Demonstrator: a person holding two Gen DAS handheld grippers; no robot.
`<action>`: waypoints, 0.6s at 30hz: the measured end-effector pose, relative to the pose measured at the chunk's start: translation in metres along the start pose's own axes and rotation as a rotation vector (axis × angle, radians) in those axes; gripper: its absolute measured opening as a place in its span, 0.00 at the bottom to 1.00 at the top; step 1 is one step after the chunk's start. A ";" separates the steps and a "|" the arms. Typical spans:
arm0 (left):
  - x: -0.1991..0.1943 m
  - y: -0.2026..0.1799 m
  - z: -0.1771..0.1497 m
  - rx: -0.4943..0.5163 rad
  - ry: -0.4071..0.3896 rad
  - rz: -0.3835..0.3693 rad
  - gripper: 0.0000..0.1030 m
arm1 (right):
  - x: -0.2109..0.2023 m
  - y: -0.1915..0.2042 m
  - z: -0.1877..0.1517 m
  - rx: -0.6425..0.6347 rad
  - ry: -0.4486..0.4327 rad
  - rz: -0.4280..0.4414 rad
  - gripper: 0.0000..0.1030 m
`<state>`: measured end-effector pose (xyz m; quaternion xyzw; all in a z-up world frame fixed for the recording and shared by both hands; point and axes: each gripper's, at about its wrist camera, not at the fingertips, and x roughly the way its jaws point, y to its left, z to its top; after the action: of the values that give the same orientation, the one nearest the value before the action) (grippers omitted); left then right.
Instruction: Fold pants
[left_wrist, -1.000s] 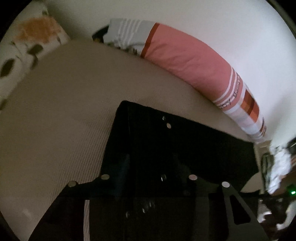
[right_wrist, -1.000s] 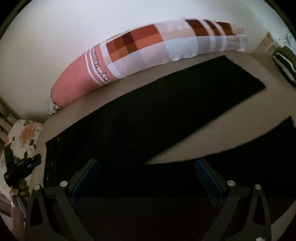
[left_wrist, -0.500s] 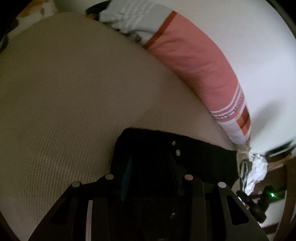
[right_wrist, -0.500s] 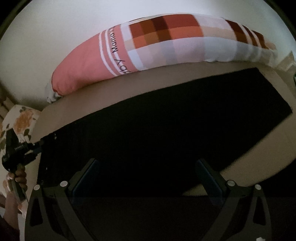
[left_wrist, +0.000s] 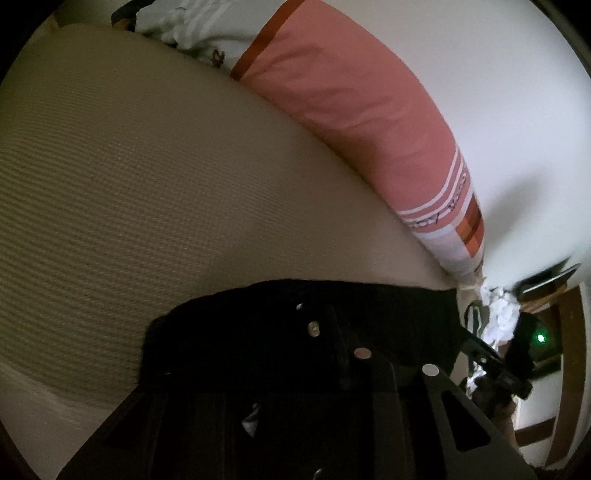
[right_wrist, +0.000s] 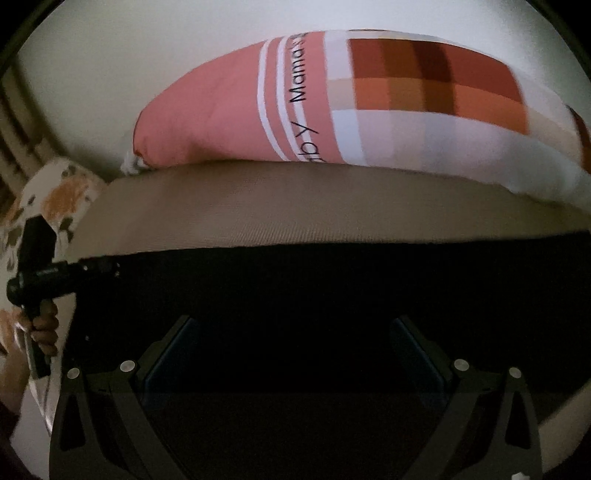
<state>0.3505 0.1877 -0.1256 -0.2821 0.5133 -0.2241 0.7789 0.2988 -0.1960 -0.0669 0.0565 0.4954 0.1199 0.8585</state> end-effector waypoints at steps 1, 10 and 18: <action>0.000 -0.002 -0.001 0.001 -0.009 0.000 0.15 | 0.007 -0.001 0.008 -0.044 0.019 0.009 1.00; -0.052 -0.044 -0.023 0.148 -0.164 -0.063 0.07 | 0.036 0.011 0.056 -0.469 0.208 0.131 1.00; -0.090 -0.083 -0.052 0.330 -0.243 -0.088 0.07 | 0.060 0.028 0.076 -0.747 0.431 0.241 0.80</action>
<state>0.2641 0.1728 -0.0257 -0.1978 0.3592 -0.3031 0.8602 0.3888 -0.1520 -0.0729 -0.2263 0.5756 0.3987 0.6771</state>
